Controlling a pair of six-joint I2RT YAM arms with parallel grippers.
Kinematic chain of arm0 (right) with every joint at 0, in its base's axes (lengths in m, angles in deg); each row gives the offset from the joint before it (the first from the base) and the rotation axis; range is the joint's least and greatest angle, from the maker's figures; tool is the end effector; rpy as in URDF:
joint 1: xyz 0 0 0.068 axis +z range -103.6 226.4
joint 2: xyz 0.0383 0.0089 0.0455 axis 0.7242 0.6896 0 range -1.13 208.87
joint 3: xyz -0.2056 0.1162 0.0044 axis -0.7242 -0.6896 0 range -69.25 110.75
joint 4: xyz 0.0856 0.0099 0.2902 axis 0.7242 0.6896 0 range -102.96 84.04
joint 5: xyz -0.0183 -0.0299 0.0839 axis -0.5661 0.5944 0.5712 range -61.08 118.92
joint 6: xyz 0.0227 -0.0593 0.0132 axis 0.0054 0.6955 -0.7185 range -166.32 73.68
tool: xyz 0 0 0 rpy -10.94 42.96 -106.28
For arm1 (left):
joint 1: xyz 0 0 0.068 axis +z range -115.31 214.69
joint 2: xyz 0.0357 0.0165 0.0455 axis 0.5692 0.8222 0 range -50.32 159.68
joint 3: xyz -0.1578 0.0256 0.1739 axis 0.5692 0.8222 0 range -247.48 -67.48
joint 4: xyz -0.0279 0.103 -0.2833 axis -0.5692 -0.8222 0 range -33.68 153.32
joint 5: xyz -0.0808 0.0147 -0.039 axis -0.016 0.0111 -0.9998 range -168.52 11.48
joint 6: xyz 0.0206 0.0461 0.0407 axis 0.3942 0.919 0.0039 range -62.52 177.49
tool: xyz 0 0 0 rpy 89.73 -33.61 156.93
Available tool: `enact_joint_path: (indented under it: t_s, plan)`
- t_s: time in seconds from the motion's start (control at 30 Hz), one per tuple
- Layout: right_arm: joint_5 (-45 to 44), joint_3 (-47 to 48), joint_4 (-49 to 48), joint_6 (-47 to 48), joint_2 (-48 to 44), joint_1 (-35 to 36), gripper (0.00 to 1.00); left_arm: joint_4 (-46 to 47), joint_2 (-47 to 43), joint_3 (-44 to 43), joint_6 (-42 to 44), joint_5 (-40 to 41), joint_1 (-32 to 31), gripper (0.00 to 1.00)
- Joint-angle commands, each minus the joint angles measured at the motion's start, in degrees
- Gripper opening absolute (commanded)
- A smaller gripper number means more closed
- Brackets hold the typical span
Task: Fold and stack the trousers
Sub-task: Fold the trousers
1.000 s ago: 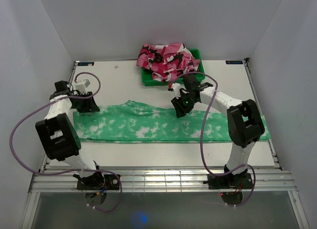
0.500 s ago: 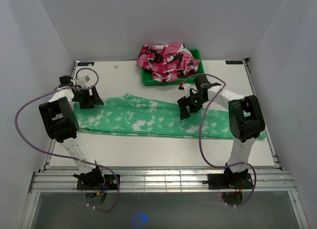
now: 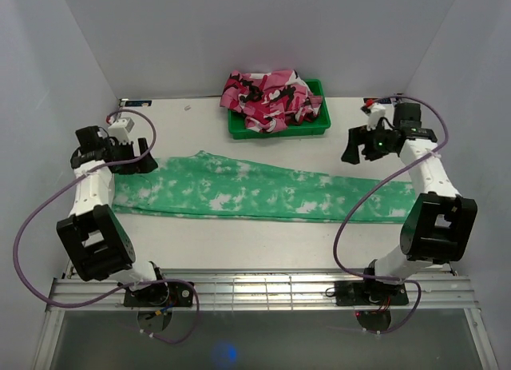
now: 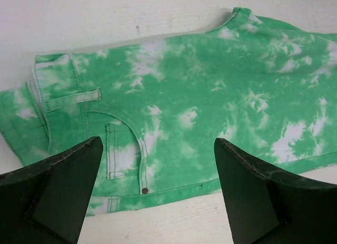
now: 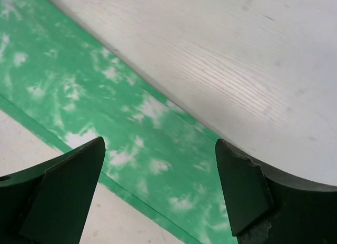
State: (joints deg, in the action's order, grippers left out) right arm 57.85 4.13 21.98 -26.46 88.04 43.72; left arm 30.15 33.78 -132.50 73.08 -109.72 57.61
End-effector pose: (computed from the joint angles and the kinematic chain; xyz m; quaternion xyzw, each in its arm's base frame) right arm 0.3863 0.0065 0.2271 -0.2192 0.8892 0.1672 0.3652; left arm 0.3426 0.1164 0.2078 0.0286 0.9151 -0.1374 0.3781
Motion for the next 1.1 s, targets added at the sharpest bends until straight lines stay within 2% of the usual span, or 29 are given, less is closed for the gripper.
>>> enact_joint_path:
  t_s: [0.0, 0.07, 0.1, 0.27, 0.4, 0.53, 0.6, 0.7, 1.07]
  plan:
    - [2.0, 1.5, 6.7, 0.8, 1.9, -6.8, 0.9, -1.9, 4.6, 3.7, 1.4, -1.3, 0.5, 0.98]
    - [0.0, 1.7, 10.8, 1.6, 2.1, -10.8, 0.9, -0.1, 6.3, 5.9, 0.7, 0.4, 1.7, 0.98]
    - [-1.6, 1.2, 11.2, 1.8, 1.7, -12.4, 0.92, 0.7, 7.0, 7.7, -0.2, 4.9, 1.7, 0.98]
    - [-8.3, -1.6, 10.0, 5.4, 0.1, -23.2, 1.0, 3.5, 11.6, 10.1, -0.4, 11.5, 3.1, 0.88]
    - [-12.3, -3.5, 8.7, 7.9, 2.0, -29.6, 0.9, 3.6, 13.5, 10.2, -0.8, 15.5, 4.5, 0.86]
    - [-12.8, -5.3, 7.6, 9.5, 5.0, -34.8, 0.86, 3.0, 13.6, 10.4, -0.1, 16.2, 6.7, 0.86]
    - [-12.6, -6.4, 7.3, 10.4, 6.1, -35.6, 0.81, 3.0, 12.7, 11.2, 0.5, 14.3, 6.7, 0.86]
    - [-12.1, -9.6, 5.1, 10.4, 7.1, -36.2, 0.78, 2.2, 10.5, 11.7, 0.6, 12.4, 6.6, 0.86]
    - [-7.5, -17.3, 2.0, 7.7, 12.3, -36.1, 0.58, 1.1, 8.1, 10.1, 1.5, 13.0, 6.6, 0.86]
